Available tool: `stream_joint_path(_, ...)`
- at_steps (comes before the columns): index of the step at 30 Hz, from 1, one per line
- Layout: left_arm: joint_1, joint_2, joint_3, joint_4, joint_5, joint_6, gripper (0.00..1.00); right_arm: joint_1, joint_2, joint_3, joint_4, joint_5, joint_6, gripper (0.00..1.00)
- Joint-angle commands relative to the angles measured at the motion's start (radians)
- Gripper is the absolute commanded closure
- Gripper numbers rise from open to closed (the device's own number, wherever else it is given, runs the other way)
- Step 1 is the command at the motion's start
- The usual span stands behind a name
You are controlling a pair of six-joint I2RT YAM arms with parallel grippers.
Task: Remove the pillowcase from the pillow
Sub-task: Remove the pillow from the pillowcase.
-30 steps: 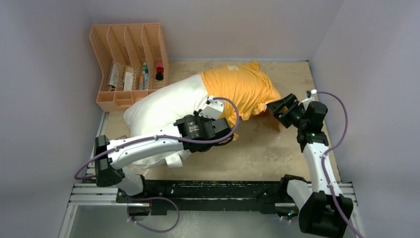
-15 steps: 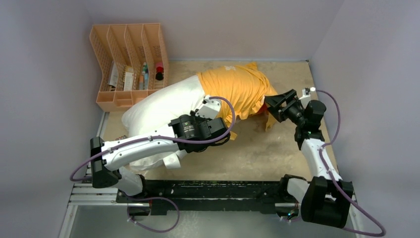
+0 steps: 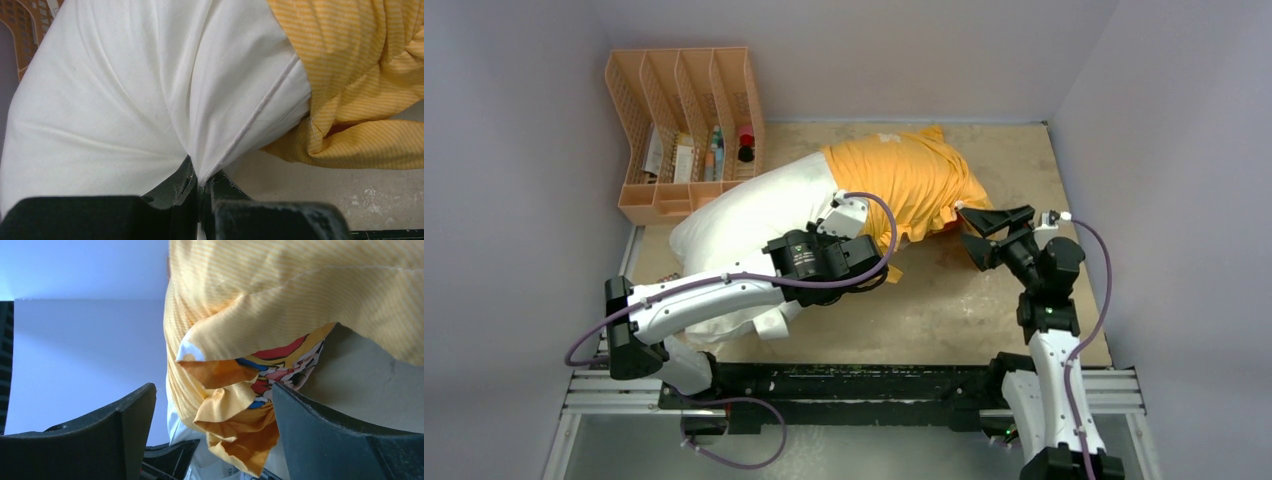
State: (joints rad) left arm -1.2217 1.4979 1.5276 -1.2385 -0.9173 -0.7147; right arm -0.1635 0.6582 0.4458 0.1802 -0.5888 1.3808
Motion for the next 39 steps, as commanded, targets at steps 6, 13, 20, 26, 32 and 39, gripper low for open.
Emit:
stream_joint_path(6, 0.007, -0.078, 0.031, 0.069, -0.056, -0.007, 1.00, 0.010, 0.226, 0.062, 0.183, 0.008, 0.020, 0.13)
stream_joint_path(13, 0.007, -0.086, 0.022, 0.057, -0.048, -0.014, 1.00, 0.013, 0.249, 0.139, 0.168, 0.029, -0.021, 0.14)
stream_joint_path(20, 0.007, -0.086, 0.018, 0.060, -0.054, -0.012, 1.00, 0.013, 0.059, 0.053, 0.113, 0.150, 0.032, 0.14)
stream_joint_path(26, 0.007, -0.078, 0.021, 0.066, -0.052, -0.004, 1.00, 0.022, 0.225, 0.149, 0.062, 0.033, -0.034, 0.15)
stream_joint_path(32, 0.007, -0.085, 0.026, 0.041, -0.072, -0.021, 1.00, 0.019, 0.299, 0.140, 0.147, 0.090, -0.038, 0.83)
stream_joint_path(39, 0.019, -0.104, 0.042, -0.178, -0.177, -0.121, 1.00, -0.031, 0.227, 0.390, -0.240, 0.383, -0.464, 1.00)
